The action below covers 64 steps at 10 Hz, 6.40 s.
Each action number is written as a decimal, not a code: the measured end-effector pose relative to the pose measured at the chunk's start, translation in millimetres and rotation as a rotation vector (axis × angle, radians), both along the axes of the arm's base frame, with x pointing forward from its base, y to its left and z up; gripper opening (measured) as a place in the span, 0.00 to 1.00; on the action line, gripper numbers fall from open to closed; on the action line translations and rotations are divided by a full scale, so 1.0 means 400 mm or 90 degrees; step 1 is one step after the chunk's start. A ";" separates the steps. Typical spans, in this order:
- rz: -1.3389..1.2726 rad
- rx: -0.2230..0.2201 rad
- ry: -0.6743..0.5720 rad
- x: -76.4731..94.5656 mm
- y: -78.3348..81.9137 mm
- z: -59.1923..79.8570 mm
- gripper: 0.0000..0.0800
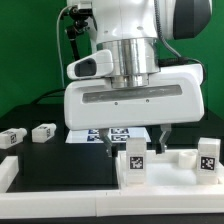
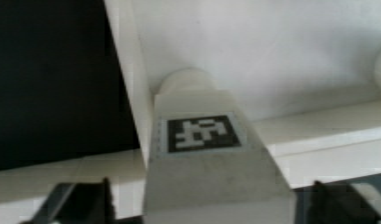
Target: Assemble square table
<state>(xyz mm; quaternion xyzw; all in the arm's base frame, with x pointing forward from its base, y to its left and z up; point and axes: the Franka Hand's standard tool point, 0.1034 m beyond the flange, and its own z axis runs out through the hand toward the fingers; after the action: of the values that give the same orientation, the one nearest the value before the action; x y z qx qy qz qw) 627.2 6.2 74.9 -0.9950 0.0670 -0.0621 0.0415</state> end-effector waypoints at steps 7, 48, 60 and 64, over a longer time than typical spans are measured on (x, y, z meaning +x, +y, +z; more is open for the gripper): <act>-0.419 0.043 0.053 -0.003 -0.009 -0.003 0.36; -0.454 -0.016 0.075 0.007 0.023 0.003 0.81; -0.490 -0.012 0.056 0.007 0.002 -0.013 0.36; -0.839 0.075 0.091 0.000 -0.008 -0.015 0.36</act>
Offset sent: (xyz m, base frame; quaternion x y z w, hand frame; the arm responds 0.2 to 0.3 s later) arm 0.0000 0.0000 0.0000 0.0000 0.0000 0.1938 0.9810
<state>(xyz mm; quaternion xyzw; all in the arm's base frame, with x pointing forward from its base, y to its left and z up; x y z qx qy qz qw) 627.3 2.9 68.7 -0.7434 0.6674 -0.0043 0.0447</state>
